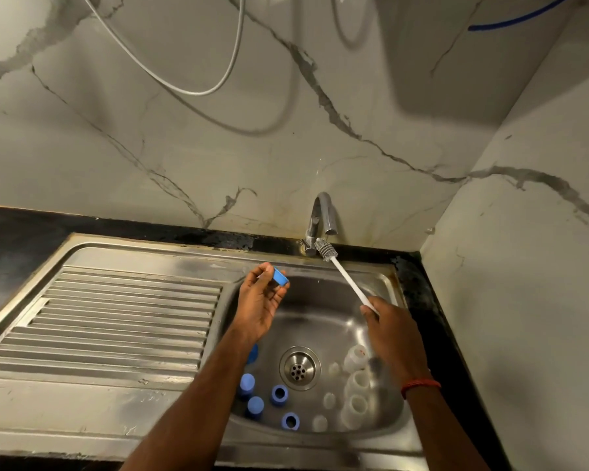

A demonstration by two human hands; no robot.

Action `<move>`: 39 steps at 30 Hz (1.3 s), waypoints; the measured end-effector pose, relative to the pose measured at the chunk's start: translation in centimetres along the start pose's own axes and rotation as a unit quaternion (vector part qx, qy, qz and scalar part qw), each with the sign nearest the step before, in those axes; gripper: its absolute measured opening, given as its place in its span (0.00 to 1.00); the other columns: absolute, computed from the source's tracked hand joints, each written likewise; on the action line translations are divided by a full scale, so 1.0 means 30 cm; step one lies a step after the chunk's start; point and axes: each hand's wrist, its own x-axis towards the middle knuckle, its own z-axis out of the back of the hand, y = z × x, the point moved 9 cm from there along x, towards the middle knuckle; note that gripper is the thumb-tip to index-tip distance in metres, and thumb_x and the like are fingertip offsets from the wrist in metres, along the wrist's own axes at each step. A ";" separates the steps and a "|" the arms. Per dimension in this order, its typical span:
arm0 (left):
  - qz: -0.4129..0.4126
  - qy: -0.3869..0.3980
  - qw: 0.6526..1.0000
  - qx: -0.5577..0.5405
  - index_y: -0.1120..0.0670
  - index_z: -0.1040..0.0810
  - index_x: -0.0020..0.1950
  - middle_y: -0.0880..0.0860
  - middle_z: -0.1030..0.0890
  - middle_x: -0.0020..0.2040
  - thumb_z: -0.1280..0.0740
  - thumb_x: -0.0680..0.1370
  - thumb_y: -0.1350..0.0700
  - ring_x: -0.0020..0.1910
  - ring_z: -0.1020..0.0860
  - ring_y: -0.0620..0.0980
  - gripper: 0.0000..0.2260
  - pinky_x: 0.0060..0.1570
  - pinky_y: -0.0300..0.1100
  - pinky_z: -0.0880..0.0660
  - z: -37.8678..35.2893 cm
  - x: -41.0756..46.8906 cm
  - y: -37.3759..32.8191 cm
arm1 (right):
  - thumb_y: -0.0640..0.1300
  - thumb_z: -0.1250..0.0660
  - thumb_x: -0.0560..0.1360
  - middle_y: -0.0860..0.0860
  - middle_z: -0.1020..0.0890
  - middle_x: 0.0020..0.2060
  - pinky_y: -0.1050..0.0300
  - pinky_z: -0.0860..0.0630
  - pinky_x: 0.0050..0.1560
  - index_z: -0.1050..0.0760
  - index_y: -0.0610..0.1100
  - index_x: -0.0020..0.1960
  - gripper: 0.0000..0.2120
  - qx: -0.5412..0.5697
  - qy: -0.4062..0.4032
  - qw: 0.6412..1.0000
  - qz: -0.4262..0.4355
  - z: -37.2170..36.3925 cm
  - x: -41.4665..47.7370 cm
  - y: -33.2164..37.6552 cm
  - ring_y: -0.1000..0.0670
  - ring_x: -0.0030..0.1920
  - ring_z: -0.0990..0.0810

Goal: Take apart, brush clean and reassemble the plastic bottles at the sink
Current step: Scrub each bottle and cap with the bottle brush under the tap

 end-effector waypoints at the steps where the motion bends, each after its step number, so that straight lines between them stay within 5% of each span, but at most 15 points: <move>1: 0.000 -0.002 1.000 -0.003 0.58 0.24 0.66 0.62 0.22 0.64 0.33 0.79 0.57 0.59 0.19 0.57 0.16 0.51 0.44 0.17 -0.001 -0.004 0.000 | 0.52 0.39 0.82 0.47 0.17 0.40 0.48 0.20 0.44 0.22 0.47 0.53 0.11 0.003 0.002 1.000 -0.002 -0.003 0.002 0.002 0.44 0.43 0.18; 6: 0.016 0.004 1.000 0.009 0.59 0.22 0.62 0.62 0.20 0.61 0.35 0.82 0.54 0.55 0.18 0.55 0.13 0.51 0.43 0.17 -0.008 -0.012 0.010 | 0.49 0.36 0.81 0.52 0.20 0.33 0.60 0.24 0.35 0.20 0.45 0.53 0.09 0.086 0.011 0.996 0.032 0.000 -0.010 0.037 0.53 0.34 0.21; 10: 0.025 0.012 0.998 0.052 0.56 0.23 0.59 0.60 0.21 0.61 0.41 0.85 0.54 0.54 0.19 0.54 0.09 0.51 0.45 0.19 -0.032 -0.015 0.021 | 0.49 0.37 0.81 0.50 0.22 0.30 0.50 0.23 0.35 0.22 0.47 0.51 0.08 0.124 0.098 0.982 0.102 -0.056 -0.059 0.100 0.53 0.31 0.23; 15: 0.024 -0.002 0.999 0.040 0.57 0.23 0.58 0.59 0.23 0.59 0.42 0.85 0.55 0.53 0.22 0.53 0.09 0.49 0.44 0.20 -0.056 -0.029 0.041 | 0.47 0.37 0.82 0.58 0.30 0.30 0.68 0.36 0.34 0.22 0.46 0.59 0.09 0.097 0.073 0.983 0.139 -0.089 -0.068 0.185 0.59 0.30 0.29; 22: -0.006 -0.044 0.999 0.031 0.58 0.22 0.56 0.57 0.20 0.49 0.43 0.86 0.56 0.42 0.21 0.48 0.11 0.36 0.37 0.21 0.009 -0.001 -0.012 | 0.46 0.36 0.82 0.51 0.23 0.31 0.59 0.27 0.35 0.21 0.43 0.53 0.08 0.103 0.112 0.978 0.146 -0.112 -0.138 0.149 0.53 0.33 0.24; 26: -0.010 -0.026 0.995 0.092 0.57 0.23 0.54 0.56 0.22 0.51 0.44 0.86 0.56 0.43 0.25 0.49 0.11 0.39 0.40 0.25 -0.053 -0.020 0.016 | 0.48 0.39 0.82 0.56 0.30 0.27 0.65 0.36 0.33 0.23 0.48 0.50 0.07 0.096 0.099 0.983 0.124 -0.111 -0.085 0.195 0.57 0.28 0.29; 31: -0.020 -0.072 0.995 0.058 0.58 0.23 0.59 0.58 0.20 0.54 0.43 0.86 0.55 0.48 0.21 0.50 0.11 0.45 0.41 0.22 0.007 0.013 -0.051 | 0.46 0.36 0.82 0.55 0.27 0.27 0.65 0.31 0.32 0.20 0.46 0.52 0.07 0.124 0.155 0.973 0.119 -0.108 -0.101 0.188 0.58 0.29 0.26; 35: -0.009 -0.061 0.993 0.106 0.56 0.23 0.54 0.56 0.22 0.50 0.45 0.86 0.57 0.41 0.26 0.48 0.11 0.40 0.39 0.27 -0.007 -0.010 -0.003 | 0.48 0.37 0.81 0.53 0.23 0.30 0.52 0.23 0.39 0.20 0.47 0.54 0.08 0.132 0.151 0.974 0.106 -0.120 -0.066 0.195 0.56 0.31 0.24; 39: -0.028 -0.076 0.994 0.075 0.57 0.23 0.55 0.58 0.22 0.53 0.43 0.86 0.57 0.44 0.24 0.49 0.10 0.42 0.40 0.25 -0.002 0.001 -0.051 | 0.47 0.37 0.82 0.56 0.26 0.29 0.60 0.28 0.37 0.22 0.47 0.51 0.07 0.161 0.154 0.967 0.122 -0.135 -0.064 0.239 0.57 0.30 0.28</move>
